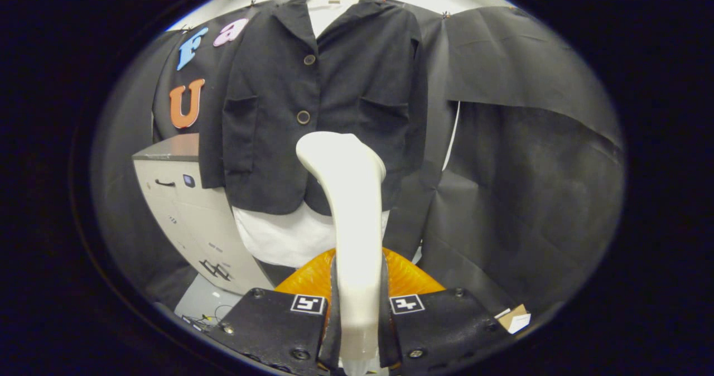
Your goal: Iron the clothes twice with a garment steamer, once on the left side and once on the right side.
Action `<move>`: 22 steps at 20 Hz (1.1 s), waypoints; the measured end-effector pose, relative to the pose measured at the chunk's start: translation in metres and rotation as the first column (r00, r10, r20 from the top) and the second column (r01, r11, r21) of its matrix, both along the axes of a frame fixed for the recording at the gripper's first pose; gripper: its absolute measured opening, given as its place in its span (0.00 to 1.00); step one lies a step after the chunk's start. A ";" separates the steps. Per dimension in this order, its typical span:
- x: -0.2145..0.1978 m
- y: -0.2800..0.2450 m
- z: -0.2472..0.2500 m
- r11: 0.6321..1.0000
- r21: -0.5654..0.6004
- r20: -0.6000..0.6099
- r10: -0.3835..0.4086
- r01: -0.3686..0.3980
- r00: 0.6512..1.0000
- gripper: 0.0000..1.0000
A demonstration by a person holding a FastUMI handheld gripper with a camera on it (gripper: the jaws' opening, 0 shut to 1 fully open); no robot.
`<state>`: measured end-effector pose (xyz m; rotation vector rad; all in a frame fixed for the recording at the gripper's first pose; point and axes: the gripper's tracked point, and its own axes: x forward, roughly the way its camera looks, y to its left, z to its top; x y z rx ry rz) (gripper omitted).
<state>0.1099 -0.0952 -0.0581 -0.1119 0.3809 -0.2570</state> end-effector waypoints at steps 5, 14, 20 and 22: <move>-0.030 0.009 0.041 1.000 0.009 0.067 -0.021 0.020 0.998 0.29; -0.100 0.039 0.101 1.000 -0.005 0.155 0.031 -0.031 0.987 0.29; -0.126 0.023 0.138 0.996 0.002 0.226 0.088 -0.091 0.970 0.29; -0.134 0.010 0.147 0.993 0.006 0.239 0.109 -0.114 0.965 0.29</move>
